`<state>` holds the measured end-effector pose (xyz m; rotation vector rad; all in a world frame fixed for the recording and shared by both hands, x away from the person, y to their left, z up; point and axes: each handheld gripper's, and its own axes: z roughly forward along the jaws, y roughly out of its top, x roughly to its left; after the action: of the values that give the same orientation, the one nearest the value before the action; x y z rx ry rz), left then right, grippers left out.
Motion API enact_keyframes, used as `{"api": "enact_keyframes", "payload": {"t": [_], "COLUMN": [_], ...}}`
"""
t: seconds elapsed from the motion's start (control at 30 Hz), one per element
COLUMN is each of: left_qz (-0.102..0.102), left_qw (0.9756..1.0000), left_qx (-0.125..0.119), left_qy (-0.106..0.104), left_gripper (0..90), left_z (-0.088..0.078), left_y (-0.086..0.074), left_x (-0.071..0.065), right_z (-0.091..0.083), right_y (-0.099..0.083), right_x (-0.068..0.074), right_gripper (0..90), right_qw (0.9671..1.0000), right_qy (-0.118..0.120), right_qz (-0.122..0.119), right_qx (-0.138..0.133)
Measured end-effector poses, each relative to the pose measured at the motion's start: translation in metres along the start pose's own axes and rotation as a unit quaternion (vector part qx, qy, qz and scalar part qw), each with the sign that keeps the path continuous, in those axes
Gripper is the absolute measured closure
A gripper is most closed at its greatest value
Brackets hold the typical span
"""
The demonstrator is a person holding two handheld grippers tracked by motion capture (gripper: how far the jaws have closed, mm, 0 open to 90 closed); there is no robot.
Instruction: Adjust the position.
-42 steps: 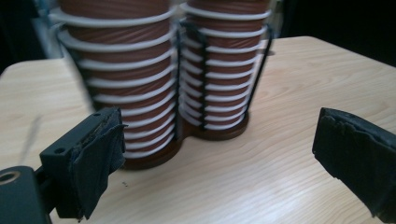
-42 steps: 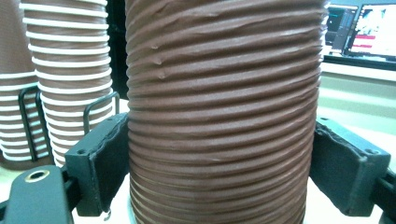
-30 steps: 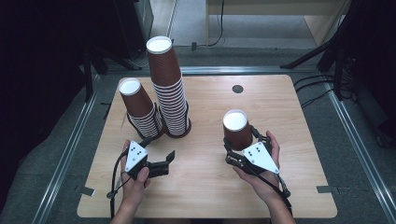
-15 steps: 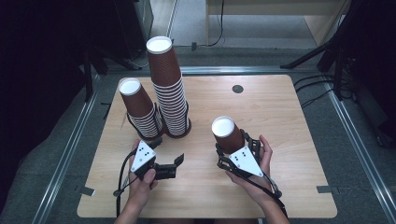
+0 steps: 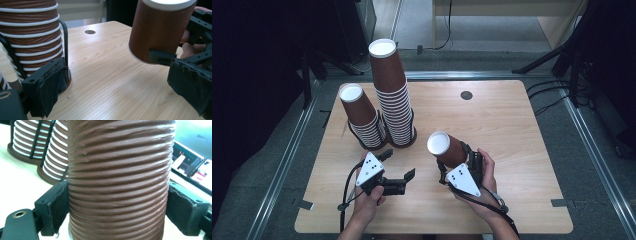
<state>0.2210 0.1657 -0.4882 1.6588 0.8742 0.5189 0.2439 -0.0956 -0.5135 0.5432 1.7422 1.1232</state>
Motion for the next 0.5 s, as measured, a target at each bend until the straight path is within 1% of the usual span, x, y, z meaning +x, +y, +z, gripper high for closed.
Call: {"api": "enact_keyframes", "payload": {"t": [0.03, 0.07, 0.1, 0.13, 0.17, 0.2, 0.23, 0.27, 0.3, 0.33, 0.37, 0.4, 0.43, 0.47, 0.5], "left_qz": [-0.003, -0.003, -0.005, -0.004, -0.004, -0.001, -0.001, -0.001, -0.001, 0.0, 0.0, 0.001, 0.0, 0.0, 0.001], "left_qw": [1.0, 1.0, 0.9999, 0.9999, 0.9999, 0.9998, 0.9998, 0.9997, 0.9996, 0.9995, 0.9995, 0.9995, 0.9994, 0.9994, 0.9994], "left_qx": [0.0, 0.0, -0.001, -0.001, -0.001, -0.001, -0.001, -0.001, -0.002, -0.002, -0.002, -0.002, -0.003, -0.003, -0.002], "left_qy": [-0.005, -0.005, -0.012, -0.014, -0.014, -0.019, -0.019, -0.022, -0.03, -0.033, -0.033, -0.033, -0.034, -0.034, -0.035], "left_gripper": [2.5, 2.5, 2.5, 2.5, 2.5, 2.6, 2.5, 2.5, 2.5, 2.5, 2.5, 2.5, 2.5, 2.5, 2.5], "left_z": [0.0, 0.0, 0.0, 0.0, 0.0, 0.001, 0.001, 0.002, 0.002, 0.002, 0.002, 0.002, 0.002, 0.002, 0.003], "left_y": [0.0, 0.0, 0.0, 0.0, 0.0, 0.001, 0.001, 0.002, 0.002, 0.002, 0.002, 0.003, 0.003, 0.003, 0.003], "left_x": [0.0, 0.0, 0.0, -0.001, -0.001, -0.003, -0.003, -0.004, -0.005, -0.006, -0.006, -0.007, -0.008, -0.008, -0.008], "right_z": [0.0, 0.0, 0.001, 0.002, 0.002, 0.002, 0.002, 0.003, 0.003, 0.003, 0.003, 0.002, 0.002, 0.002, 0.002], "right_y": [0.0, 0.0, -0.001, -0.001, -0.001, -0.002, -0.002, -0.002, -0.001, -0.001, -0.001, -0.001, 0.0, 0.0, 0.0], "right_x": [0.002, 0.002, 0.005, 0.006, 0.006, 0.01, 0.01, 0.012, 0.013, 0.015, 0.015, 0.017, 0.018, 0.018, 0.02], "right_gripper": [13.3, 13.3, 13.3, 13.3, 13.3, 13.3, 13.3, 13.3, 13.3, 13.3, 13.3, 13.3, 13.3, 13.3, 13.3], "right_qw": [1.0, 1.0, 0.9996, 0.9993, 0.9993, 0.9986, 0.9986, 0.9977, 0.9972, 0.9965, 0.9965, 0.9943, 0.9935, 0.9935, 0.9916], "right_qy": [-0.001, -0.001, 0.0, 0.0, 0.0, 0.002, 0.002, 0.006, 0.006, 0.006, 0.006, 0.008, 0.007, 0.007, 0.008], "right_qz": [-0.008, -0.008, -0.029, -0.038, -0.038, -0.054, -0.054, -0.068, -0.074, -0.082, -0.082, -0.104, -0.111, -0.111, -0.127], "right_qx": [0.0, 0.0, -0.001, 0.0, 0.0, -0.002, -0.002, -0.006, -0.009, -0.012, -0.012, -0.02, -0.023, -0.023, -0.027]}}
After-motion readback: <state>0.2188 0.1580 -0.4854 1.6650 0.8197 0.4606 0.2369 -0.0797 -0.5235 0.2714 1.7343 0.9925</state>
